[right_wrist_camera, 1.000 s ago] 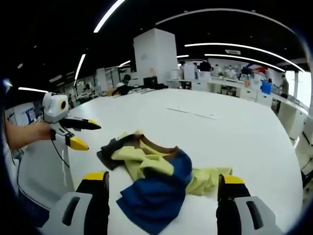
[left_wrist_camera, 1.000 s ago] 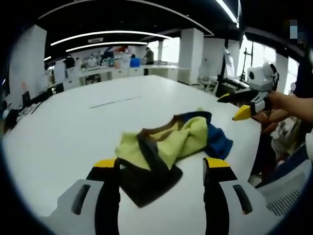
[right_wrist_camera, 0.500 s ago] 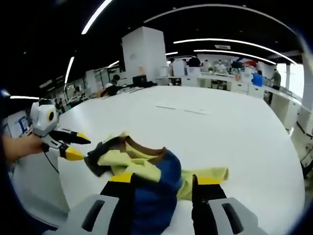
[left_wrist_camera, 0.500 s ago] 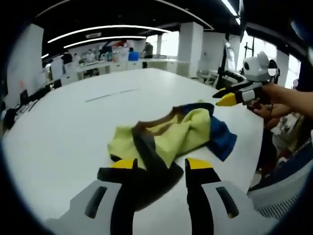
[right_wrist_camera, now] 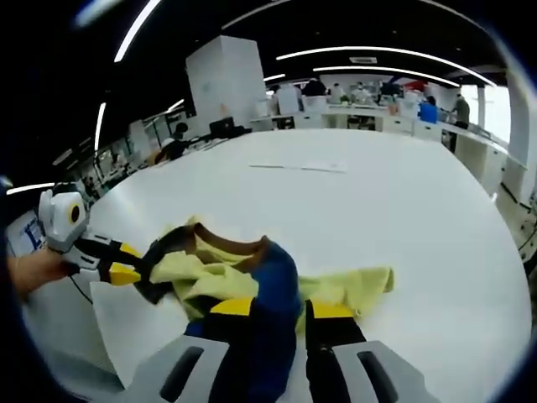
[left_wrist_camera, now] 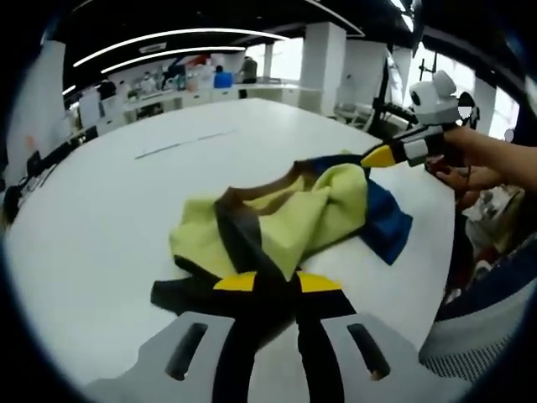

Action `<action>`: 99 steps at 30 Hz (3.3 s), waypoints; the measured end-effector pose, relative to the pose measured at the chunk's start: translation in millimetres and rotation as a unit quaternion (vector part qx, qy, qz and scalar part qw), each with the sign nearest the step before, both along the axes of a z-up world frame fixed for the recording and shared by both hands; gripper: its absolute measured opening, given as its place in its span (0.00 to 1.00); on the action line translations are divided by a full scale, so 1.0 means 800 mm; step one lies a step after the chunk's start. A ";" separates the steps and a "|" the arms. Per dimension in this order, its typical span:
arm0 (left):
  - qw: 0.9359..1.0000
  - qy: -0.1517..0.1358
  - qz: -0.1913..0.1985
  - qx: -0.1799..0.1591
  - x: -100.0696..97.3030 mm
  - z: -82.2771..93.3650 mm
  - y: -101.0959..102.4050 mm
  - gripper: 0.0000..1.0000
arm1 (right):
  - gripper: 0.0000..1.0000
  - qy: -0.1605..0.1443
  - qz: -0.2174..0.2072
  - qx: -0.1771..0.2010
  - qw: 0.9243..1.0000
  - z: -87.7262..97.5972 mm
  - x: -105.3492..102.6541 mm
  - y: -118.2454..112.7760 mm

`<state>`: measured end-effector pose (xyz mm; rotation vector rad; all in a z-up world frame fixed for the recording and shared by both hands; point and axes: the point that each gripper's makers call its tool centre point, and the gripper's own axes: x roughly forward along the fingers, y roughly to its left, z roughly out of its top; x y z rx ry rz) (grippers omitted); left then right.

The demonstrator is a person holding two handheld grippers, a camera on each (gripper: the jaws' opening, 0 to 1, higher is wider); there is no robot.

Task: Fold the garment on the visible template until the final outline fits inside the template.

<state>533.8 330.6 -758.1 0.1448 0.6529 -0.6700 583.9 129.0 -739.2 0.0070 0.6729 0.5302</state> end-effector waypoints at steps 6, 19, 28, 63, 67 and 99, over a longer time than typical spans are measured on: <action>1.000 0.004 0.005 0.003 0.003 -0.003 0.001 0.00 | 0.04 0.000 -0.005 -0.009 1.000 -0.004 0.001 -0.004; 1.000 -0.001 0.025 -0.015 0.000 0.017 0.009 0.00 | 0.00 -0.008 -0.003 -0.022 1.000 -0.004 -0.002 -0.010; 0.998 -0.026 0.054 -0.033 0.009 0.053 0.030 0.00 | 0.00 -0.022 0.015 -0.019 0.999 0.023 -0.003 -0.006; 0.975 -0.169 0.130 -0.060 0.158 0.189 0.064 0.00 | 0.00 -0.138 -0.050 -0.075 0.986 0.141 0.121 -0.032; 0.971 -0.167 0.157 -0.063 0.189 0.179 0.071 0.00 | 0.00 -0.135 -0.069 -0.074 0.986 0.133 0.149 -0.035; 0.985 -0.092 0.114 0.087 0.298 0.014 0.076 0.00 | 0.00 -0.003 -0.116 -0.111 0.987 -0.031 0.256 -0.051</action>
